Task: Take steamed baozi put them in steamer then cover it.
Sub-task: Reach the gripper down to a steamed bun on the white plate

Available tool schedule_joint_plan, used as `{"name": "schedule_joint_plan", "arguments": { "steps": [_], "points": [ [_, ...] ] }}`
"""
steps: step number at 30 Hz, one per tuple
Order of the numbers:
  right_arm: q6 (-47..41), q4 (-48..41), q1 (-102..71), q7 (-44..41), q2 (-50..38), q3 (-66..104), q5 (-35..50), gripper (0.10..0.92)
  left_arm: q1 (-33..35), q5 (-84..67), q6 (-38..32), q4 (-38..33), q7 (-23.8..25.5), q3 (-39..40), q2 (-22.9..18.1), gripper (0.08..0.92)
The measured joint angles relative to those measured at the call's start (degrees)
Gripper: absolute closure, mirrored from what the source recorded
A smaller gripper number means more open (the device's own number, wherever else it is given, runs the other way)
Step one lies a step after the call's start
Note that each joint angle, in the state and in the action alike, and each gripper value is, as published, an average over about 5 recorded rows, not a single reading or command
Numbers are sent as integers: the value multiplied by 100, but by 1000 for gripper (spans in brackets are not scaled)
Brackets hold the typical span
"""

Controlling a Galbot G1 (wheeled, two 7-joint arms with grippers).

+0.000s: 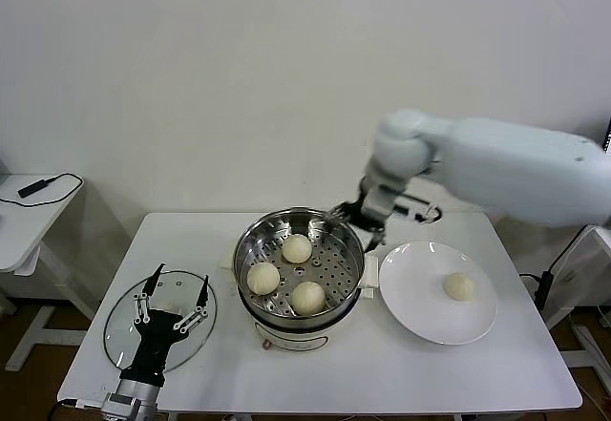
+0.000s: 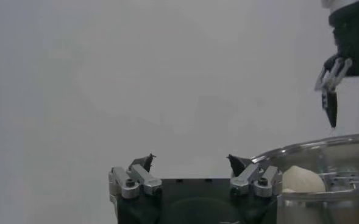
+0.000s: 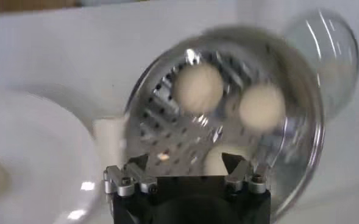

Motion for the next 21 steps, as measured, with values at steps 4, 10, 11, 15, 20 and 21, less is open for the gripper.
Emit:
{"name": "schedule_joint_plan", "arguments": {
  "steps": [4,10,11,15,20,21],
  "points": [
    [-505,-521,-106,9,-425,-142,420,203,-31,0,1,-2,-1,-4,0,177],
    [-957,-1166,-600,149,-910,-173,692,203,-45,0,25,-30,-5,-7,-5,177],
    [-1007,-1261,-710,181,-957,-152,701,203,-43,0,27,-38,-5,-9,-7,177],
    [-1158,-1623,-1186,316,-1073,37,664,203,-29,0,24,-47,-10,-28,-24,177],
    [-1294,-2045,-1741,410,-1092,333,531,203,-3,0,22,-40,-14,-60,-31,177],
    [-1317,-2123,-1838,419,-1081,381,507,203,0,0,21,-35,-14,-68,-30,177]
  ]
}}
